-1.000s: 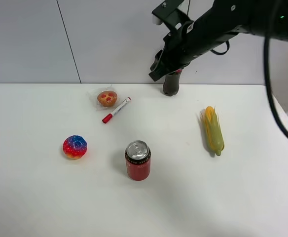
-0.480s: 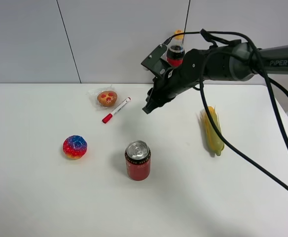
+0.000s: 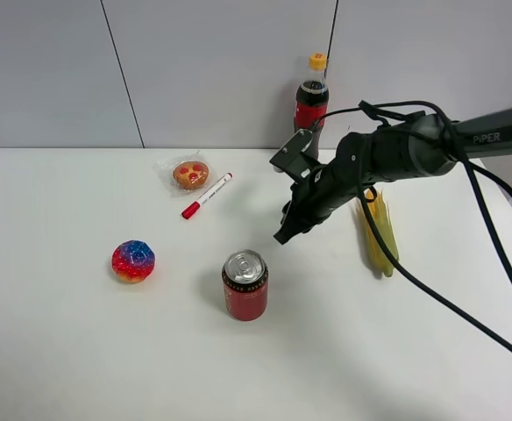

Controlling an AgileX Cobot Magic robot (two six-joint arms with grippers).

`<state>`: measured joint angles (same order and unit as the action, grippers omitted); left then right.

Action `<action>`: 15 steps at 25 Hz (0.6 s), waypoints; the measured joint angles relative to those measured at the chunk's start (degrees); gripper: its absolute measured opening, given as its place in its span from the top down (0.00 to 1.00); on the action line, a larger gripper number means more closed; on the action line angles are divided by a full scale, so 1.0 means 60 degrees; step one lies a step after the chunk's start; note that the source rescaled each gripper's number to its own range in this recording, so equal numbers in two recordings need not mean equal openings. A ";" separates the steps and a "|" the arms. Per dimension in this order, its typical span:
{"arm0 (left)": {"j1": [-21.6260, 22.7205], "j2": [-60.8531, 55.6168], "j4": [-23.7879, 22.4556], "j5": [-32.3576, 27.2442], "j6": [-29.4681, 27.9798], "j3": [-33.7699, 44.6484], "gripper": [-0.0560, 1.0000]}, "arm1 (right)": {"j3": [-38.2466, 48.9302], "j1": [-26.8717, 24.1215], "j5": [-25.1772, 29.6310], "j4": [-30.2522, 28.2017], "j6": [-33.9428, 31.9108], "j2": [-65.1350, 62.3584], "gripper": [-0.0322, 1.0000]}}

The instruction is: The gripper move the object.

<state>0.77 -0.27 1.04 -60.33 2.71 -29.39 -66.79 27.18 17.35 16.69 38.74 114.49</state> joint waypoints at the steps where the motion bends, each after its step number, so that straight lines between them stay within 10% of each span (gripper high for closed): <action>1: 0.0000 0.0000 0.0000 0.0000 0.0000 0.0000 0.00 | 0.0134 -0.0027 -0.0112 0.0000 0.0002 0.0000 0.97; 15: 0.0000 0.0000 0.0000 0.0000 0.0000 0.0000 0.00 | 0.0733 -0.0121 -0.1631 0.0618 0.0028 0.0028 0.97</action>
<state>0.77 -0.27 1.04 -60.33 2.71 -29.39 -62.39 26.45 7.56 20.40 38.91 114.66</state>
